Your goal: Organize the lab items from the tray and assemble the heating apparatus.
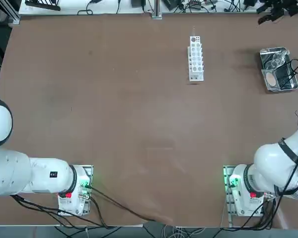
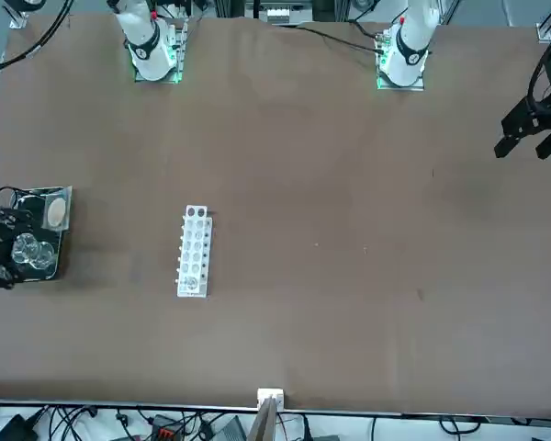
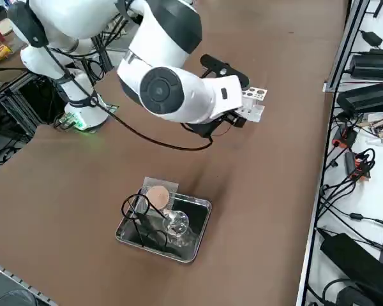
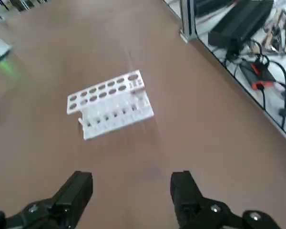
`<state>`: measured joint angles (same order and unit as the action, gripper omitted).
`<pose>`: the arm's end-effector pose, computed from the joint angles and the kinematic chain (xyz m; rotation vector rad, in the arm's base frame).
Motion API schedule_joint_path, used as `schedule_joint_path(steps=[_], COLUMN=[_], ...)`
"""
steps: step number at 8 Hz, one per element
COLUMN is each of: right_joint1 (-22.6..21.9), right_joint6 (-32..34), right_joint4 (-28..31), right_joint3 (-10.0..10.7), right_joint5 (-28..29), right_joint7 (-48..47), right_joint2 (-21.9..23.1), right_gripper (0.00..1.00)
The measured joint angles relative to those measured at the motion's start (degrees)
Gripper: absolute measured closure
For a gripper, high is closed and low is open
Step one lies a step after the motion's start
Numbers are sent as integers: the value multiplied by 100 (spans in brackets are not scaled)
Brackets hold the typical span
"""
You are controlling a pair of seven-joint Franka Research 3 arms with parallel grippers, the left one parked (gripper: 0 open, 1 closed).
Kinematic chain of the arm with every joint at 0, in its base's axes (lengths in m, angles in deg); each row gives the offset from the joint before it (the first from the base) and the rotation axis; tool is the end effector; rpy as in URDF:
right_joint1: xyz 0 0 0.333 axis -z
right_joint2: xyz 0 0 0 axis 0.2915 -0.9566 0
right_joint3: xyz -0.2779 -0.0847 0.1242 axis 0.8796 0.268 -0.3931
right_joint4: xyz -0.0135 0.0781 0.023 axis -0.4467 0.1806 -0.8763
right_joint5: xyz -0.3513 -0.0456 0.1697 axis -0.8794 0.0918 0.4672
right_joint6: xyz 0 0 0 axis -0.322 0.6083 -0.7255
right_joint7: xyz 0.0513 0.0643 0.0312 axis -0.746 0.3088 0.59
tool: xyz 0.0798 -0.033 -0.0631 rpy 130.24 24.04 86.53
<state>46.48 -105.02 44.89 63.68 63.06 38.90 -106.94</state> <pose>0.6821 -0.2249 0.3955 -2.0293 -1.3785 -0.6026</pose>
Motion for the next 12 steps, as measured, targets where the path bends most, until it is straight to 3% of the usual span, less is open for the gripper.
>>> schedule_joint_path(steps=[3,6,12], right_joint1=[287,303,104], right_joint6=[3,-98,-1151], right_joint4=[-22,-26,-10], right_joint3=[14,90,89], right_joint5=[-584,-1043,-2731], right_joint7=[-422,-1505,-4192], right_joint2=[205,422,424], right_gripper=[0,0,0])
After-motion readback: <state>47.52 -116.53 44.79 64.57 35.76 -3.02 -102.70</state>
